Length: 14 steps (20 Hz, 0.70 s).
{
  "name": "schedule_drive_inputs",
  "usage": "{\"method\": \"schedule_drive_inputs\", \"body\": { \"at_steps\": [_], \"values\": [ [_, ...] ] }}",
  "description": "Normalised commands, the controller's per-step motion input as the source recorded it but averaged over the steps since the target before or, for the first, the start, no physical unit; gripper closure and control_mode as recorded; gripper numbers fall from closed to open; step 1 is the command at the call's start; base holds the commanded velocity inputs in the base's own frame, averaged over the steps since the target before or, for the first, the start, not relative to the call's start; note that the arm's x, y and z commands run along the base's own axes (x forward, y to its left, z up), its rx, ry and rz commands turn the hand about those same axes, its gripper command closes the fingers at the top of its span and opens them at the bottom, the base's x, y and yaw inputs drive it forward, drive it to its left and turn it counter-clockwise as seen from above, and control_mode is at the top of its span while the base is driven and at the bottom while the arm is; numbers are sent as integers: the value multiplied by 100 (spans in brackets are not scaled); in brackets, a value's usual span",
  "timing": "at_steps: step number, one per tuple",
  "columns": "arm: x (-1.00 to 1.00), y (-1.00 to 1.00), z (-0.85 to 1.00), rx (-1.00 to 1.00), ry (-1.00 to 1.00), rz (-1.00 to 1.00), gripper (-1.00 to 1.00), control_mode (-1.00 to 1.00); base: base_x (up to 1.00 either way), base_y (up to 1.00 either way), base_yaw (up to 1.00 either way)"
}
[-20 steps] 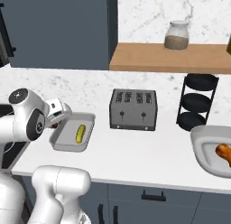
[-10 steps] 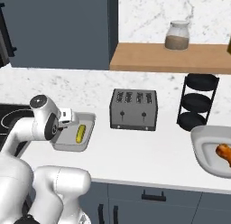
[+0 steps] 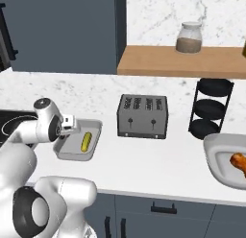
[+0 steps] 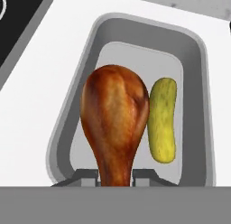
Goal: Place one cucumber and one chicken drumstick in each tupperware on the nearby counter, to pack two identical lunches.
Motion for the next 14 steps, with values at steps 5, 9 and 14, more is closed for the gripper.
{"method": "schedule_drive_inputs", "body": {
  "at_steps": [5,9,14],
  "values": [
    [32,0,-42,0,0,0,100,-100,0,0,0],
    [35,-1,-40,0,0,0,100,-100,0,0,0],
    [41,-3,-34,0,0,0,100,-100,0,0,0]
  ]
}}
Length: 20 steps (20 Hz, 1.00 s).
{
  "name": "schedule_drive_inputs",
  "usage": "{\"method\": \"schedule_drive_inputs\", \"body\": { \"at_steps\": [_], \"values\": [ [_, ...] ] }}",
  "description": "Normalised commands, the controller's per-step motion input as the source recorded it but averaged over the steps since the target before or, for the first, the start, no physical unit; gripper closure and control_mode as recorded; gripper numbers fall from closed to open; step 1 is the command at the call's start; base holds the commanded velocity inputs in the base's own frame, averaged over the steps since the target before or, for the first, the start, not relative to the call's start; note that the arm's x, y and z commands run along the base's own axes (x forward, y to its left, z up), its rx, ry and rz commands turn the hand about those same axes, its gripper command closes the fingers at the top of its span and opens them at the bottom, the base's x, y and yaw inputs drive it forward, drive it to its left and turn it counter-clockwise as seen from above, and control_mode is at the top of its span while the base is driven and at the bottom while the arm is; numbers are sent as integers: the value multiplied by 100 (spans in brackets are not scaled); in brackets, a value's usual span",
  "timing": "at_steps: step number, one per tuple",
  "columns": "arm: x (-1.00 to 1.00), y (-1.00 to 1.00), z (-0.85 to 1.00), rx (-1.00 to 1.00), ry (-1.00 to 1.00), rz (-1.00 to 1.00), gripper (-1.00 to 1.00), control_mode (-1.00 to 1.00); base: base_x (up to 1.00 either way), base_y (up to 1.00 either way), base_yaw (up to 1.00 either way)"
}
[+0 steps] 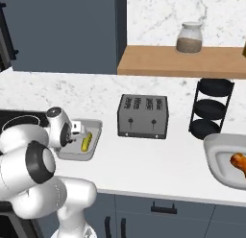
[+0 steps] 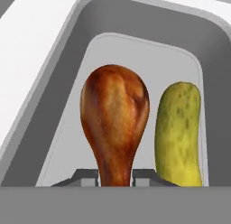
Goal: Place one cucumber and one chicken drumstick in each tupperware on the nearby counter, to pack two identical lunches.
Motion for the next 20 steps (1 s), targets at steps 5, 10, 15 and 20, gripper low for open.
{"method": "schedule_drive_inputs", "body": {
  "at_steps": [5,10,15,20],
  "values": [
    [55,0,-25,0,0,0,-100,-100,0,0,0],
    [49,0,-12,0,0,0,-100,-100,0,0,0],
    [-47,5,63,0,-8,0,-100,-100,0,0,0],
    [-86,12,71,0,-16,0,-100,-100,0,0,0]
  ]
}}
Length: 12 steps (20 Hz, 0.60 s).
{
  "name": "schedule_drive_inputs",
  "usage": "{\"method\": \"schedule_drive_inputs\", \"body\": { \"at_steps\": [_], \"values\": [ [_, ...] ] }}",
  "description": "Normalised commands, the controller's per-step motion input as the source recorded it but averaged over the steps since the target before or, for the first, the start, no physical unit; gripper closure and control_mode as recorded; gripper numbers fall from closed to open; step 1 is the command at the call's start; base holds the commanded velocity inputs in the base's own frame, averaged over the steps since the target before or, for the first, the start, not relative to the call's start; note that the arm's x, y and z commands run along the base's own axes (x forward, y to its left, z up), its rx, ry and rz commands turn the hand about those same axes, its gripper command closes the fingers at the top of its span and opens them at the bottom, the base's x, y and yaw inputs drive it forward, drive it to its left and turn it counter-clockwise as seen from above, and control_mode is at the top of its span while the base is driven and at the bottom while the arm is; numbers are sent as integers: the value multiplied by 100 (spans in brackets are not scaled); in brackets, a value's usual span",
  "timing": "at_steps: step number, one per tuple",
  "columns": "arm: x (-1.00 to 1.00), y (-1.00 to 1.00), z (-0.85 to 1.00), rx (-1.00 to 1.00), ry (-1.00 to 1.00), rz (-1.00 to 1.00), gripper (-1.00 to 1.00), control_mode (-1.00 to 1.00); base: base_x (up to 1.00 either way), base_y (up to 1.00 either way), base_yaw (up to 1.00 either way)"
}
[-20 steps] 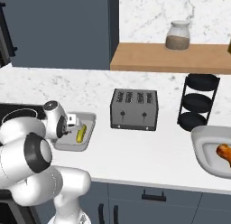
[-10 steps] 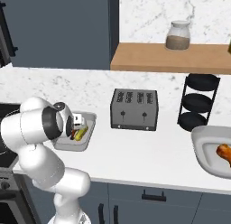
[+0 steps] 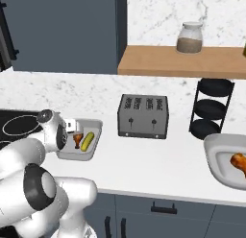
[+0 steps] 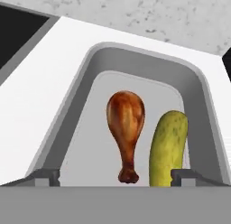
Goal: Place one cucumber and one chicken drumstick in each tupperware on the nearby counter, to pack two identical lunches.
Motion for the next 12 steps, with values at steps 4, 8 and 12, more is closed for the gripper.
{"method": "schedule_drive_inputs", "body": {
  "at_steps": [4,8,12],
  "values": [
    [-53,49,84,-14,-29,0,-100,-100,0,0,0],
    [-28,62,94,-19,-29,0,-100,-100,0,0,0],
    [-29,68,71,-23,-19,0,-100,-100,0,0,0]
  ]
}}
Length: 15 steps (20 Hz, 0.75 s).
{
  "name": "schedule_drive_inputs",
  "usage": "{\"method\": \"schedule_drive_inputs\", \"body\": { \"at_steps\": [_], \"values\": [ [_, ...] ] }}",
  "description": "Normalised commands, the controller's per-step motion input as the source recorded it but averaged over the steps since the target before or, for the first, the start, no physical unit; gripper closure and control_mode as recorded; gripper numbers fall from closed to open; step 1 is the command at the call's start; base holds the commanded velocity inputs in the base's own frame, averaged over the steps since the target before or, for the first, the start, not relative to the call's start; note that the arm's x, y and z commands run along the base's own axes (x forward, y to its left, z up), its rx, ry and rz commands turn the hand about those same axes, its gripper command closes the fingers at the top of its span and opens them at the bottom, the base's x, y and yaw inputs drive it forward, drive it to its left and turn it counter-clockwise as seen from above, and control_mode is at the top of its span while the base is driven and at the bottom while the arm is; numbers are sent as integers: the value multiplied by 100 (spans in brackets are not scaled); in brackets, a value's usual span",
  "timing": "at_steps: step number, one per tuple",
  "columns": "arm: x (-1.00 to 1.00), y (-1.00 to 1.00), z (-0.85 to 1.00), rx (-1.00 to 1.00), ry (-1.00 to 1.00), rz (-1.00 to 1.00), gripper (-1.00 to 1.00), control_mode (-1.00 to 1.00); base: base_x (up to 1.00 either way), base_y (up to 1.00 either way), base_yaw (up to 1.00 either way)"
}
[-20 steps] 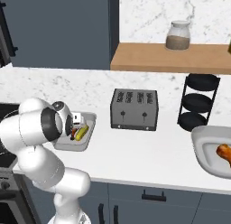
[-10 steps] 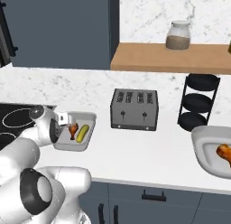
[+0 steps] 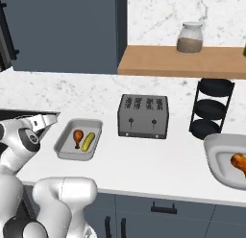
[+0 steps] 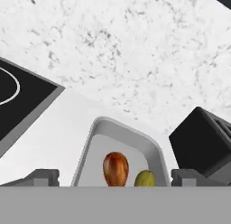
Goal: Place one cucumber and one chicken drumstick in each tupperware on the nearby counter, to pack two identical lunches.
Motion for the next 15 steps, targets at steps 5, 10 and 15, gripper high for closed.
{"method": "schedule_drive_inputs", "body": {
  "at_steps": [5,10,15],
  "values": [
    [-30,48,40,-20,-12,1,-100,-100,0,0,0],
    [-50,29,55,-17,-23,3,-100,-100,0,0,0],
    [-14,1,16,-1,-8,3,-100,-100,0,0,0]
  ]
}}
